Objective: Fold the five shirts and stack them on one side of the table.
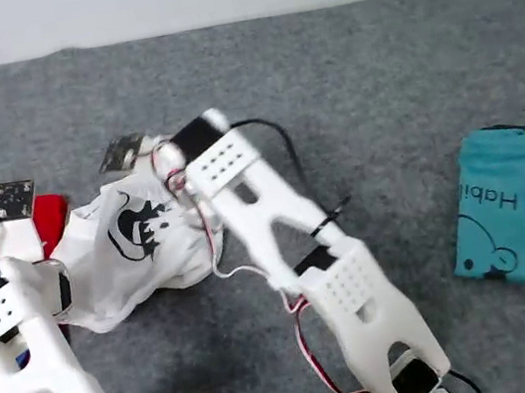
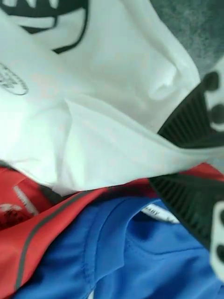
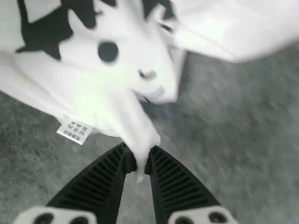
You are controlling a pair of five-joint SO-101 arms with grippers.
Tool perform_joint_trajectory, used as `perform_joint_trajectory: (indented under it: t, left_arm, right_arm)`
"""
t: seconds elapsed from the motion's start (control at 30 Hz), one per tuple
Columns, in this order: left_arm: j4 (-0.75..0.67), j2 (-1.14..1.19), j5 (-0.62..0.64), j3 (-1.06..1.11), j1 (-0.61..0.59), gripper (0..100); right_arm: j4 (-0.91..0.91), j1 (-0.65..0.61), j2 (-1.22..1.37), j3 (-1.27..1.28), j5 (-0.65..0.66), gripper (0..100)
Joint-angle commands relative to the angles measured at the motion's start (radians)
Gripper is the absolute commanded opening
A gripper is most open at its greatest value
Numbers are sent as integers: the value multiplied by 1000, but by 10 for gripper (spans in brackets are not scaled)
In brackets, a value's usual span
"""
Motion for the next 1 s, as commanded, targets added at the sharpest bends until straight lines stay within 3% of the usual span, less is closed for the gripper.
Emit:
perform_joint_trajectory:
  t: [0.0, 0.17, 0.33, 0.5, 0.63, 0.73, 0.97]
  left_arm:
    - [78, -109, 0, -79, 2, 5]
    - [153, -292, -11, -107, 3, 6]
    - [318, -442, -186, -76, 3, 7]
    - [408, -577, -273, 16, -3, 9]
    - [410, -667, -292, 25, -3, 92]
    - [400, -698, -287, 27, -3, 183]
    - [384, -700, -259, 31, -5, 190]
  right_arm:
    - [42, 84, -214, 51, 8, 10]
    - [42, 191, -406, 104, 9, 10]
    - [42, 277, -578, 104, 44, 10]
    - [42, 367, -696, 138, 91, 10]
    - [42, 429, -731, 230, 120, 10]
    - [42, 441, -746, 265, 120, 10]
    - [41, 352, -754, 364, 114, 10]
